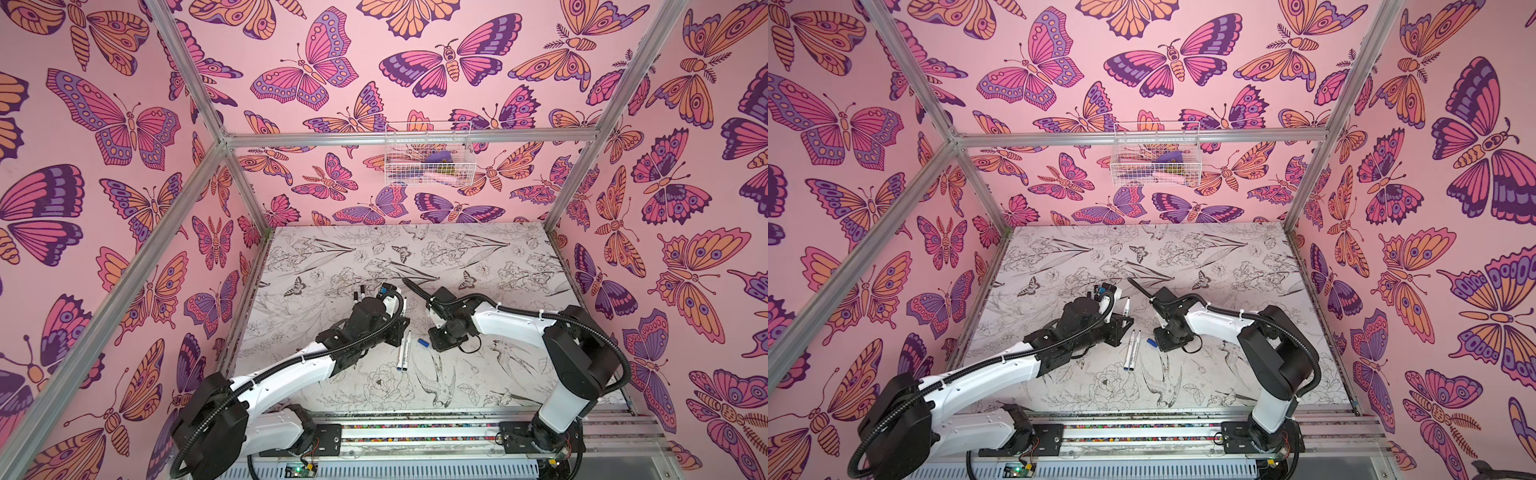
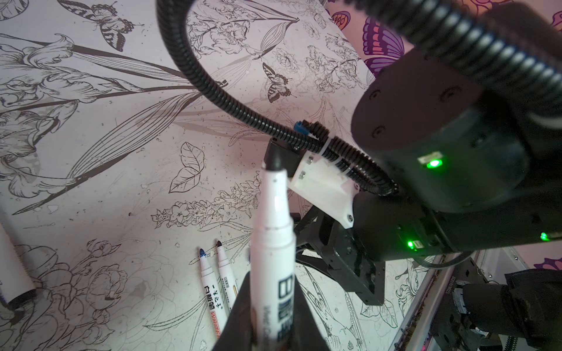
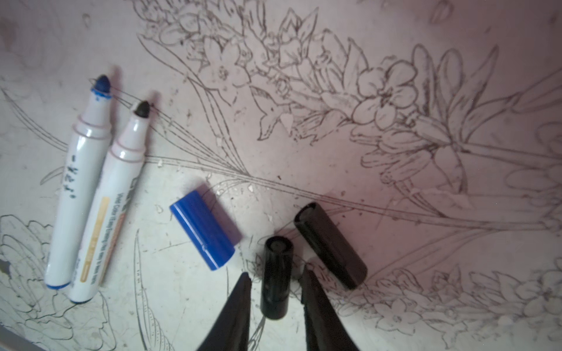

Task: Insert the pens into the pen caps
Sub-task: 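Lower the right gripper over a black cap and close on it, then lift the black cap with the right gripper toward the marker tip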

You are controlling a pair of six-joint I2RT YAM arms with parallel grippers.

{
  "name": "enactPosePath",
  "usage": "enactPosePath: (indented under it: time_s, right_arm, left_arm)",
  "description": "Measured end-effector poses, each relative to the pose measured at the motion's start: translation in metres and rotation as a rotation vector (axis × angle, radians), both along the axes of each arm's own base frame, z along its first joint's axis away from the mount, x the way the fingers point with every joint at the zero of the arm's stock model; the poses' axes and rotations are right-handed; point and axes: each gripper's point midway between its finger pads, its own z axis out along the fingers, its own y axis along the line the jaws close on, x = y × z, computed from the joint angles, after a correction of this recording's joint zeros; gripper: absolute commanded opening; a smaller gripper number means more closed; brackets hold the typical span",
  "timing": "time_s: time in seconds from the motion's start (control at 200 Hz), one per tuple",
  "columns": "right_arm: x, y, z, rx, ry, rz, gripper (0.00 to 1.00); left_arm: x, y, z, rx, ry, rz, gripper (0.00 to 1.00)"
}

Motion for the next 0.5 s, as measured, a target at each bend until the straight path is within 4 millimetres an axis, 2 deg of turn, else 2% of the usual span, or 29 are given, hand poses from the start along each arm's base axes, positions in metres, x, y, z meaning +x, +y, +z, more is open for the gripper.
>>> enactPosePath:
  time_s: [0.401, 0.501]
  right_arm:
    - [0.004, 0.008, -0.001, -0.031, -0.013, 0.02, 0.29]
    - [0.005, 0.01, -0.002, -0.07, -0.037, 0.046, 0.25]
  left_arm:
    - [-0.002, 0.002, -0.004, 0.013, 0.017, -0.002, 0.0]
    - [-0.002, 0.002, -0.004, 0.013, 0.017, -0.001, 0.0]
